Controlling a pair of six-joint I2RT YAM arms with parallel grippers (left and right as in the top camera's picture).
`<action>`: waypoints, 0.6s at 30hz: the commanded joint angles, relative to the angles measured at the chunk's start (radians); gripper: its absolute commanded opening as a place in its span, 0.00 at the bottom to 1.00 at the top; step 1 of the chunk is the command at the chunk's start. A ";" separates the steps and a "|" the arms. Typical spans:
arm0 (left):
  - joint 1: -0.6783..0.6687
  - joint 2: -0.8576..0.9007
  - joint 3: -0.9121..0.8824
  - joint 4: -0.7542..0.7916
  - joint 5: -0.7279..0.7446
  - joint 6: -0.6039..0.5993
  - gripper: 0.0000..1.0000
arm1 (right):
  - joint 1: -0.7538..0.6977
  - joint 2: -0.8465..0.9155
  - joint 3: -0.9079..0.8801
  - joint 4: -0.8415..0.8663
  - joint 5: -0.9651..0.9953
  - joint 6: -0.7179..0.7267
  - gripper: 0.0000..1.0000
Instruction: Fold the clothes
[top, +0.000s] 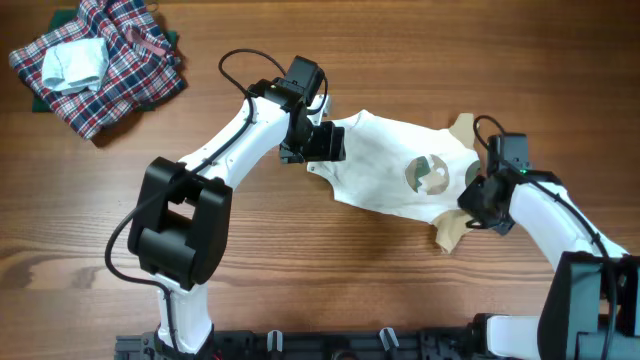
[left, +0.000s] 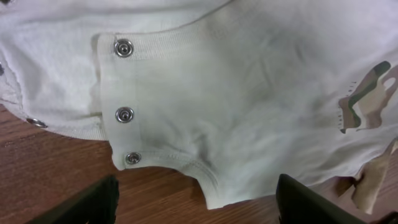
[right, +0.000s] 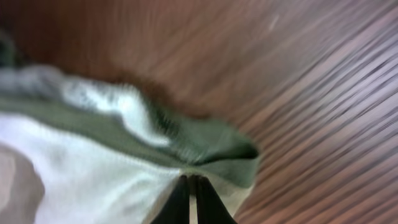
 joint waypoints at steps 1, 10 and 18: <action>-0.005 -0.020 0.014 0.003 -0.002 0.024 0.84 | -0.025 0.011 0.063 0.002 0.129 -0.003 0.09; -0.005 -0.008 0.014 0.056 -0.002 0.024 0.88 | -0.095 0.011 0.069 0.003 0.107 -0.055 0.13; -0.005 0.018 0.014 0.055 -0.003 0.024 0.89 | -0.100 -0.009 0.080 0.036 -0.136 -0.102 0.05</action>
